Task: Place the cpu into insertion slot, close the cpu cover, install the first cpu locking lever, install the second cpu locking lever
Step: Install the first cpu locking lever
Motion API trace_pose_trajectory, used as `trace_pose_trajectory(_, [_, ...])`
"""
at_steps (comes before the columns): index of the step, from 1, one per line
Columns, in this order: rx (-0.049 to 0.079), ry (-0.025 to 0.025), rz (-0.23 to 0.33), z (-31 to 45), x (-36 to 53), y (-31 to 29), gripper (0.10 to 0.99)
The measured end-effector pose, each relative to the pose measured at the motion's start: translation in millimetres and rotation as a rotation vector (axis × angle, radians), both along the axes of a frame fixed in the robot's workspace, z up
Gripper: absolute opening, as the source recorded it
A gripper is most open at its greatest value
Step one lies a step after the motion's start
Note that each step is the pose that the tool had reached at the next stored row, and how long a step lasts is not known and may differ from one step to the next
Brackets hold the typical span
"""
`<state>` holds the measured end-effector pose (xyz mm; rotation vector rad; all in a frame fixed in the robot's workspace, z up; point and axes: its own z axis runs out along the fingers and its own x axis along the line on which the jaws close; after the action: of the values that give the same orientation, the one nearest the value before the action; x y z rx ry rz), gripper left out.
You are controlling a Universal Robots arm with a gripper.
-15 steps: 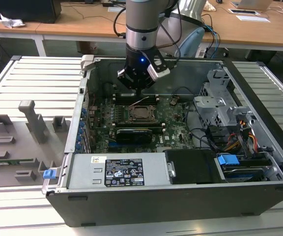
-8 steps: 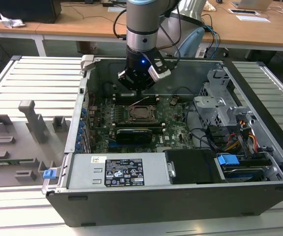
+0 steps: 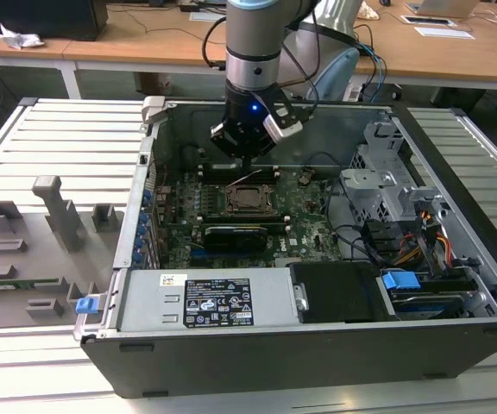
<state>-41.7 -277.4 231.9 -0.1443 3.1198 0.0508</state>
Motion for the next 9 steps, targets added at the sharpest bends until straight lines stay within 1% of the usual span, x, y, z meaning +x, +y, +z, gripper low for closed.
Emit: trace_pose_trajectory(9, [-0.001,-0.0001,0.0,-2.3,6.7,0.0,0.106])
